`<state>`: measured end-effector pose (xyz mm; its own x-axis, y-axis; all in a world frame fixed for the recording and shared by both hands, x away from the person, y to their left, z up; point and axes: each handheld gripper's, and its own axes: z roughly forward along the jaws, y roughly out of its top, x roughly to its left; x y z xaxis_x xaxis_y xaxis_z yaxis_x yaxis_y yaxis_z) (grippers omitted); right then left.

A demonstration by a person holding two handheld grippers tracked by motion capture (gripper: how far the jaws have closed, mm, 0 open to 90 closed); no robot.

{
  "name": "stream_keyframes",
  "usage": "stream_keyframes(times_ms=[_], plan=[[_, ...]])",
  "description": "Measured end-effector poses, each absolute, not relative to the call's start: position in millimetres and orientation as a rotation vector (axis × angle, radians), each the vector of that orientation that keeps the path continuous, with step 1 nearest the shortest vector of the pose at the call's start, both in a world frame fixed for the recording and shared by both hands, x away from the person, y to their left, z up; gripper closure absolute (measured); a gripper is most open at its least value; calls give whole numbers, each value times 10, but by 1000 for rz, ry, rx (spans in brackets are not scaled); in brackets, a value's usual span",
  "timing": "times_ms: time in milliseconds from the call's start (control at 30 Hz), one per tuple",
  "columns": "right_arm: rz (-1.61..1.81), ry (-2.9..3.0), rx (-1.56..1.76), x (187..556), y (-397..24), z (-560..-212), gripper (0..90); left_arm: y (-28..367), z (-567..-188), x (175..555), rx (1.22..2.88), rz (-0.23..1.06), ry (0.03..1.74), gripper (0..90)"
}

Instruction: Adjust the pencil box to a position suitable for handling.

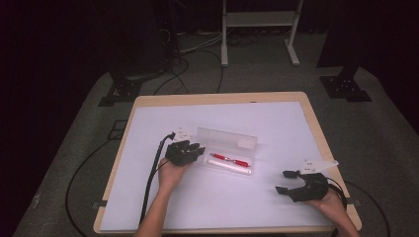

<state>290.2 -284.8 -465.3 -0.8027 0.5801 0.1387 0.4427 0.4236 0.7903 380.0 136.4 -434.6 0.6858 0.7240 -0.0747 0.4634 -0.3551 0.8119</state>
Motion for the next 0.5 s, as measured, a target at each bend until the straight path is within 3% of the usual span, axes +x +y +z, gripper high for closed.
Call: stream_keyframes(times_ms=[500], plan=[[1329,2521,905,2902,-2847,-4657,288,1328,-4423,3853,2045,372,941,684]])
